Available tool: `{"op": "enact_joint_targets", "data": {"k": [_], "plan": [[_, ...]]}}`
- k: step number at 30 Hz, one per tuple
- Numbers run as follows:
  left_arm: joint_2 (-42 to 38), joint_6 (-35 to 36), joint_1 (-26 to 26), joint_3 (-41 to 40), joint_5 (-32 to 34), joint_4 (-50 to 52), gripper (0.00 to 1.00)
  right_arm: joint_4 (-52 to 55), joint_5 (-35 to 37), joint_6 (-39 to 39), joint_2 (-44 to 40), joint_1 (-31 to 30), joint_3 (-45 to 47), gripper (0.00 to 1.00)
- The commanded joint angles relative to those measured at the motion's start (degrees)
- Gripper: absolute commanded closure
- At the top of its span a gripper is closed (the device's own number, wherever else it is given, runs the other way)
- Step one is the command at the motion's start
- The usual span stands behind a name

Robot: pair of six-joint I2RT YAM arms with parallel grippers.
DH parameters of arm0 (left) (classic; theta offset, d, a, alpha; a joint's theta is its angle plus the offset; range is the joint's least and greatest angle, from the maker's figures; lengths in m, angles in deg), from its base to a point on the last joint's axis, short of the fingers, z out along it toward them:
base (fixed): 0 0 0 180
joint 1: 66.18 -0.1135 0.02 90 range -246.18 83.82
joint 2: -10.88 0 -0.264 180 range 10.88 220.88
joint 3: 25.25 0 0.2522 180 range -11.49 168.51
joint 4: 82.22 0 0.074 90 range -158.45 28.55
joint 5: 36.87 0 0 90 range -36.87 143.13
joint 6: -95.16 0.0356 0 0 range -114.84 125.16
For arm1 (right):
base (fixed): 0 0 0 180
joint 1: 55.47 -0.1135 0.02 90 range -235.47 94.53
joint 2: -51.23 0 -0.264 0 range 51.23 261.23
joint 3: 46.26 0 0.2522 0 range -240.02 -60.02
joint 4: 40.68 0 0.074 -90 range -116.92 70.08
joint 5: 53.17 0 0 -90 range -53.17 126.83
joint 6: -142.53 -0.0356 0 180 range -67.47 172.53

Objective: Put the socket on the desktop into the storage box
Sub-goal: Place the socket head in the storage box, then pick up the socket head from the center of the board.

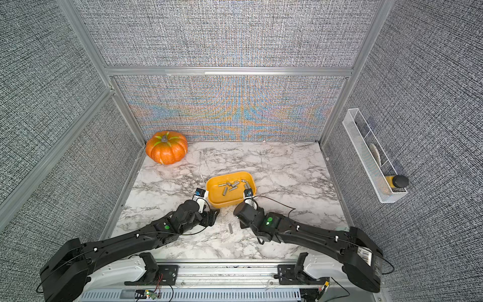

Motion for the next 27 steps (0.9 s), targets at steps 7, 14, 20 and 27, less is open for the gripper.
{"op": "enact_joint_targets", "data": {"k": [7,14,20,27], "plan": [[-2.7,-0.5,0.0,-1.3,2.8,-0.4,0.20,-18.0,-13.9,13.0,7.8,14.1,-8.3,0.97],[-2.5,-0.3,0.0,-1.2,3.0,-0.2,0.20,-17.4,-16.1,13.8,28.6,16.0,-22.1,0.96],[-2.4,-0.4,0.1,-1.1,3.2,-0.2,0.21,-16.1,-14.5,13.2,35.5,16.1,-26.8,0.87],[-2.2,-0.4,0.0,-0.9,3.4,0.2,0.21,-14.8,-14.0,13.4,35.4,16.1,-26.2,0.65]]}}
